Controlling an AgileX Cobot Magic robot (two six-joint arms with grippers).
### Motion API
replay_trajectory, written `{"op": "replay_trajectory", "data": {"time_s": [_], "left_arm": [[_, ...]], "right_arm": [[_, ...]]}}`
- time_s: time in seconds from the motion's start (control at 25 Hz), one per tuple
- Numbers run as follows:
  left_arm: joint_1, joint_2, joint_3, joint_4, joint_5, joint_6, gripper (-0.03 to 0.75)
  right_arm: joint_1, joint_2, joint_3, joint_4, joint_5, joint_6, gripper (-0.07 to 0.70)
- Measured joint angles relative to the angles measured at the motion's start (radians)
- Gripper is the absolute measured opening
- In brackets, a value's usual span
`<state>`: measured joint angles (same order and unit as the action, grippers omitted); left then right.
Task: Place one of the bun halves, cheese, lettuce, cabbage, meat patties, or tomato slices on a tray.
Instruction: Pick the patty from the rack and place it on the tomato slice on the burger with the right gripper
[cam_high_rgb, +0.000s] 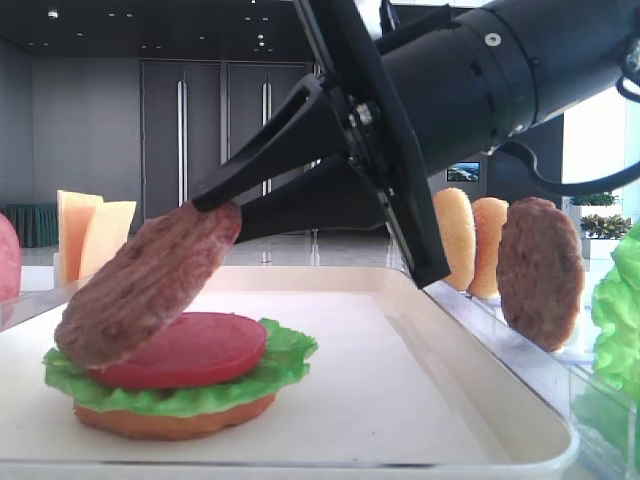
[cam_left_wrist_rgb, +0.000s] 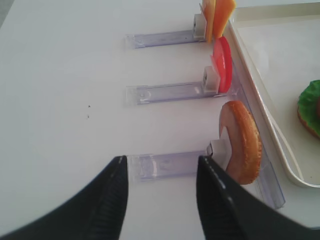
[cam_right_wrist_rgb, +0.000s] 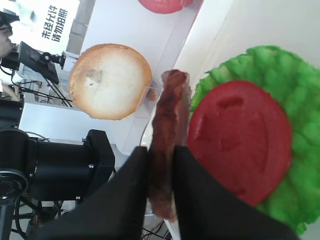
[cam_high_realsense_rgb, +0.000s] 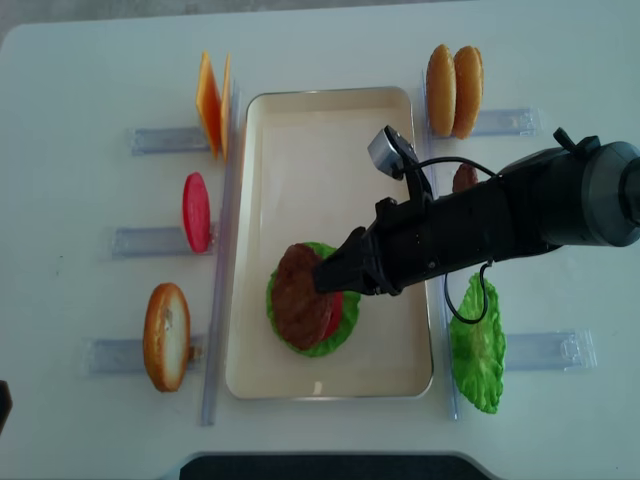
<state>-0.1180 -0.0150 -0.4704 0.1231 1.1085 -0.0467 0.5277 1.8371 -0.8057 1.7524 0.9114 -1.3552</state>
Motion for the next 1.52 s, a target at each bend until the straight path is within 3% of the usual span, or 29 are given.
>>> {"op": "replay_trajectory", "data": {"time_s": [0.4,0.6,0.96,1.12,1.36,1.52], "left_arm": [[0.000,0.000,0.000,0.000,0.000,0.000,0.345],[0.000,0.000,0.000,0.000,0.000,0.000,0.345],[0.000,0.000,0.000,0.000,0.000,0.000,0.345],[0.000,0.000,0.000,0.000,0.000,0.000,0.345],[0.000,0.000,0.000,0.000,0.000,0.000,0.345],[0.000,0.000,0.000,0.000,0.000,0.000,0.345]], "right_arm": [[0.000,0.000,0.000,0.007,-0.005,-0.003,0.118],[0.000,0.000,0.000,0.013,0.021,-0.003,0.122],[0.000,0.000,0.000,0.016,0.016,-0.019,0.306],[0.000,-0.008,0.000,0.017,-0.022,-0.031,0.319],[0.000,-0.100,0.001,0.005,-0.148,-0.067,0.319],[0.000,-0.181,0.001,-0.065,-0.233,-0.067,0.320]]}}
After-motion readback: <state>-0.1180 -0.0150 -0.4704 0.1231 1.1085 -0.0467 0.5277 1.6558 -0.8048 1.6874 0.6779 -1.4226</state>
